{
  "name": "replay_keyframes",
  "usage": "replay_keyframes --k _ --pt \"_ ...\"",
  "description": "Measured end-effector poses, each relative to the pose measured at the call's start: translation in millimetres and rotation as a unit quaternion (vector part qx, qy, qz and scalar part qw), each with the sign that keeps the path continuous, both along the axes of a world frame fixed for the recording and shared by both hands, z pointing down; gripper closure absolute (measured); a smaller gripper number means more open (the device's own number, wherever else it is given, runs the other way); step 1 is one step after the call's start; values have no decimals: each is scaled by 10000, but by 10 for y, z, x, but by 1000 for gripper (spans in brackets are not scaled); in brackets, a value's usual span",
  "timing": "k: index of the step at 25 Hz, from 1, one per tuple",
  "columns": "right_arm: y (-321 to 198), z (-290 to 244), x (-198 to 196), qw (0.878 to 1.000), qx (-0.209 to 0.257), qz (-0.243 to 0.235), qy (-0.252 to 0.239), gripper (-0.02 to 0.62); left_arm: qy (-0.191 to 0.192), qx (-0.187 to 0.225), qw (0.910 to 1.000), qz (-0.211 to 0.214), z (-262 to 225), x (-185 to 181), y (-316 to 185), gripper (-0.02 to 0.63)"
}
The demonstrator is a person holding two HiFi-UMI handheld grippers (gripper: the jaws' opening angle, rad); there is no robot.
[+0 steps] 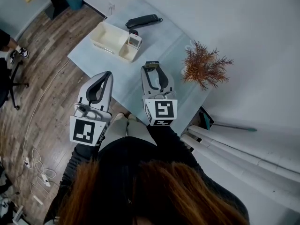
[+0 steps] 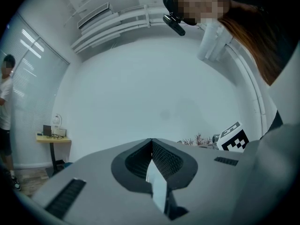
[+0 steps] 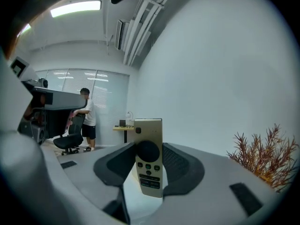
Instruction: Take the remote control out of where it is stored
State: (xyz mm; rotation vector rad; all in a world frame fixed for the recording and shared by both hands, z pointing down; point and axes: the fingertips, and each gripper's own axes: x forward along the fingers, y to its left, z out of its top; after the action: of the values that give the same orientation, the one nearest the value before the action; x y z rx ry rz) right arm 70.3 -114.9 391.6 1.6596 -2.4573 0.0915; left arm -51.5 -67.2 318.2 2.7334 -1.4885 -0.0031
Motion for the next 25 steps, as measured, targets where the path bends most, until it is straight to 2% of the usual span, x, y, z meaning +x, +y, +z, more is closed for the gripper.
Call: replay_keyframes --k 6,10,15,20,25 --pt "124 280 13 9987 -441 -139 191 405 148 73 9998 100 -33 49 39 597" --pt "181 536 25 9946 -939 -296 341 405 -12 -118 9999 85 71 18 76 597" --pt "214 805 59 9855 -1572 -488 417 405 42 -77 9999 120 36 46 79 597" --pt "231 983 95 9758 -2010 -621 592 405 63 -53 9999 136 48 52 98 597" --pt "275 1180 110 9606 -2573 -743 744 405 25 -164 9998 129 86 39 107 597"
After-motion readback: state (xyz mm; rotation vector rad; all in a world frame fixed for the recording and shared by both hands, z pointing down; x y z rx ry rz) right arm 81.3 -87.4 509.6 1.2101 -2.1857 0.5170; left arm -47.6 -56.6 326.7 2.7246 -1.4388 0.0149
